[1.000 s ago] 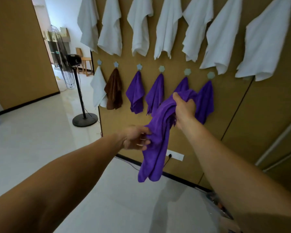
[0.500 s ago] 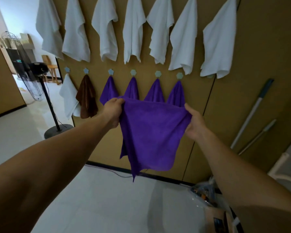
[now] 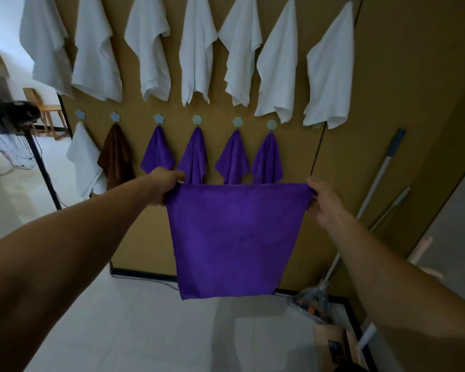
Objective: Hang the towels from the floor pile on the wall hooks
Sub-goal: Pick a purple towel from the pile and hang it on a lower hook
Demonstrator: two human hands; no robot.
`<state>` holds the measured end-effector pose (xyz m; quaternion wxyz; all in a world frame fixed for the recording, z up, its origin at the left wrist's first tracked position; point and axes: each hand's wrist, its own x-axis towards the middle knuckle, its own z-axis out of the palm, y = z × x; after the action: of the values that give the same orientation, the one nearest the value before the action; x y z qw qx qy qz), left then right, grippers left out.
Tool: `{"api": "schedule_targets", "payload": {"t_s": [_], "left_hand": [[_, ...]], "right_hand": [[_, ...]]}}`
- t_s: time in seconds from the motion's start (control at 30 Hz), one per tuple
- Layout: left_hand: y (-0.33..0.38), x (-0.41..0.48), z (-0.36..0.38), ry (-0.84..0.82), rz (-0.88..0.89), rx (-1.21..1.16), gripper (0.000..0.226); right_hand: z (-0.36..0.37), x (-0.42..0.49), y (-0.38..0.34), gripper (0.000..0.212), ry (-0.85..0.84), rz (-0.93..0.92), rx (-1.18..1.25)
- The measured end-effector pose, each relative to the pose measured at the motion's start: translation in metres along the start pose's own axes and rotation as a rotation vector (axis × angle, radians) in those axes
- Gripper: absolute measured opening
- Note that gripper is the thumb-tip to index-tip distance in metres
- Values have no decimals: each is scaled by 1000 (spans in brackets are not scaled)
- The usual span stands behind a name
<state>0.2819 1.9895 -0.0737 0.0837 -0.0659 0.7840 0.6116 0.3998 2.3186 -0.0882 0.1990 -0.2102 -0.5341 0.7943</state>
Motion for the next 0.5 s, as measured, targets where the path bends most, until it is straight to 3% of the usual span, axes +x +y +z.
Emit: {"api": "schedule_targets", "payload": {"t_s": [0.1,0.23,0.33,0.5], "left_hand": [[-1,4,-6,-39,-5,-41,18],[-1,11,-7,7,33,-94,42],[-4,14,-8,-20,48,-95,38],[-10,19,-18,-45,-8,-159,50]], "right_hand": [[-1,-1,3,30,60,-59,-49],[1,-4,6,38,83,-93,-117],[4,-8,7,46,72,-67,-86],[6,-17,7,36,80,-36,-103]]}}
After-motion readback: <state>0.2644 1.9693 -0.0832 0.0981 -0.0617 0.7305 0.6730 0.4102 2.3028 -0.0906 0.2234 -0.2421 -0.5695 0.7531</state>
